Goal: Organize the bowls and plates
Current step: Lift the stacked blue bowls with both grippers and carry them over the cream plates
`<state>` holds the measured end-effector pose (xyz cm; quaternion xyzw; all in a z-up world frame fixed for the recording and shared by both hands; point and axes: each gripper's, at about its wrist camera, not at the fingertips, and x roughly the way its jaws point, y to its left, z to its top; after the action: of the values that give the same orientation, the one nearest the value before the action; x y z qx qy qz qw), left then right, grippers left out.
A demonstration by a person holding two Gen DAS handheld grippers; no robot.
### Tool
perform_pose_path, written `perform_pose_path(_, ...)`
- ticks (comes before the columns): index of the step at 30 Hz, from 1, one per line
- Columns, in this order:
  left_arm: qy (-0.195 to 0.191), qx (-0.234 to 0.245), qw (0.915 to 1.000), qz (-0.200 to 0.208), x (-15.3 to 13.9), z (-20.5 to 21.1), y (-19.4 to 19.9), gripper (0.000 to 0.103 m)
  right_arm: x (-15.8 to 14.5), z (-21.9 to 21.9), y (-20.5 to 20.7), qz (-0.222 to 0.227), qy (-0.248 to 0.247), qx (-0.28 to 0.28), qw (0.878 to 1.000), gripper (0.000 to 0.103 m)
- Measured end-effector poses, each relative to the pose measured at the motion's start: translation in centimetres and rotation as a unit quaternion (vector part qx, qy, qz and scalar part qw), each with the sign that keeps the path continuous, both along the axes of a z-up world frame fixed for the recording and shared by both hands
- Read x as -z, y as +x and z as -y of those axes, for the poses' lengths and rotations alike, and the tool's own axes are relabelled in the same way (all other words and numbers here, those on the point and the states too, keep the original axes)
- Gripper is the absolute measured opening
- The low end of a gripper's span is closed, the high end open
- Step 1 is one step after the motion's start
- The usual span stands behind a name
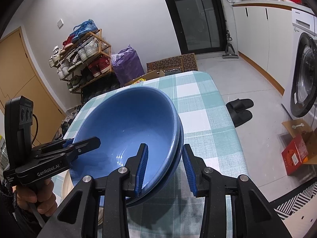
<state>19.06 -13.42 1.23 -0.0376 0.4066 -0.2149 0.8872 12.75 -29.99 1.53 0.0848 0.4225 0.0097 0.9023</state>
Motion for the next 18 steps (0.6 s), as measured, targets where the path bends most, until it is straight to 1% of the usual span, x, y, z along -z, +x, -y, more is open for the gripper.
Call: perform_pose_path(18, 0.004, 0.004, 0.9998, 0.017, -1.7, 0.0, -2.5, 0.027, -2.8, -1.1, -2.8, 0.014, -0.008, 0.006, 1.000, 0.037)
